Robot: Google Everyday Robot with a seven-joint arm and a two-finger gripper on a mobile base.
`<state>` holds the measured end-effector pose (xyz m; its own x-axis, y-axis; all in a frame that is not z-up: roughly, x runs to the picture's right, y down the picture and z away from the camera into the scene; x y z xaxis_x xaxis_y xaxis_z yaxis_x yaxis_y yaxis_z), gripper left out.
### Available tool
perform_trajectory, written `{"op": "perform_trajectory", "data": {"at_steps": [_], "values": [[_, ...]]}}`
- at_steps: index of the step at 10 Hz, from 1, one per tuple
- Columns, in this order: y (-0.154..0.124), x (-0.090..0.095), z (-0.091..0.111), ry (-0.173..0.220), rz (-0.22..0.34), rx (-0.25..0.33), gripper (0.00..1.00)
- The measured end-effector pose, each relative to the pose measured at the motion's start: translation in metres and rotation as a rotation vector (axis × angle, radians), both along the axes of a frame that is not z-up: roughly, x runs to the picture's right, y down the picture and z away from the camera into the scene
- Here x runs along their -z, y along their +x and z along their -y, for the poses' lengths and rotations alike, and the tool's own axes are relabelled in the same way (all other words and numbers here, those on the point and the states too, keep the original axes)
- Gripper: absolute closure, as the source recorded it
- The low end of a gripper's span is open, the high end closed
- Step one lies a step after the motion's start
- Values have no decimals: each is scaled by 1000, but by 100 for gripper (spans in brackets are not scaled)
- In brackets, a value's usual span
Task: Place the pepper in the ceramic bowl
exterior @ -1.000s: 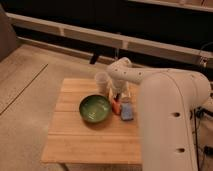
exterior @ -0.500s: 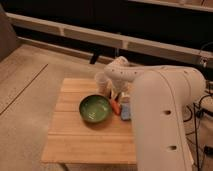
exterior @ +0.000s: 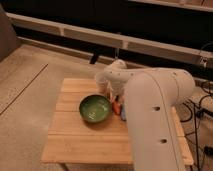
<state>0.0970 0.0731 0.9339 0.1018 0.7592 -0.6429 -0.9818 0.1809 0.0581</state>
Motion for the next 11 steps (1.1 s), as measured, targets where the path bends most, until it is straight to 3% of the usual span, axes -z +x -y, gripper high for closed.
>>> {"op": "perform_trajectory", "data": {"at_steps": [5, 11], "values": [[-13, -16, 2, -8, 36, -11, 35], [-29, -22, -11, -52, 63, -41, 36]]}}
